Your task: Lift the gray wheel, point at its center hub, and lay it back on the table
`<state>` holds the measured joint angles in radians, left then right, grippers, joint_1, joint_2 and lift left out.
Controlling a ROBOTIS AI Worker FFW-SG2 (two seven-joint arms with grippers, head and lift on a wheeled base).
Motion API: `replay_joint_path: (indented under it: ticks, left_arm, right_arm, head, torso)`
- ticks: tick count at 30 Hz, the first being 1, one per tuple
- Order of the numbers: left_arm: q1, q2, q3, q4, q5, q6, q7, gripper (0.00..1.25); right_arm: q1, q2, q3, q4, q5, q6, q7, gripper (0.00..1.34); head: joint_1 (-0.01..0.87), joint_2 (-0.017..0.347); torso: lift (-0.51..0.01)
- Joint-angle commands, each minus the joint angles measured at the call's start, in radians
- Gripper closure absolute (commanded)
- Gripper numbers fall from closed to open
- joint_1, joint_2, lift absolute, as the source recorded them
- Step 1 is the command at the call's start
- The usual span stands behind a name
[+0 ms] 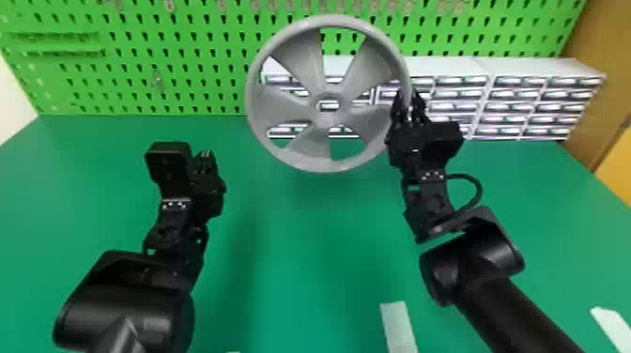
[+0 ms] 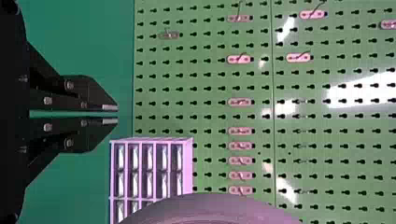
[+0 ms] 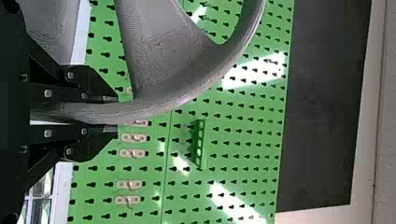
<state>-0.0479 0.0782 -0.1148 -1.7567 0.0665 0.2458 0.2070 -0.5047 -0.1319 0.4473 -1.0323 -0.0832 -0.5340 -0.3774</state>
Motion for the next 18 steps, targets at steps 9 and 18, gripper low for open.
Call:
replay_joint_path:
  ticks: [9, 18]
  left_arm:
    - [0.011, -0.002, -0.025, -0.038, 0.027, 0.02, 0.032, 1.2]
    - [0.062, -0.002, -0.108, -0.133, 0.107, 0.02, 0.14, 1.2]
  right_arm:
    - [0.002, 0.0, -0.007, 0.0, 0.0, 0.002, 0.0, 1.22]
    - [0.0, -0.002, -0.01, 0.005, 0.002, 0.002, 0.0, 1.22]
  head:
    - [0.692, 0.048]
    - [0.692, 0.048]
  torso:
    - [-0.096]
    - [-0.096]
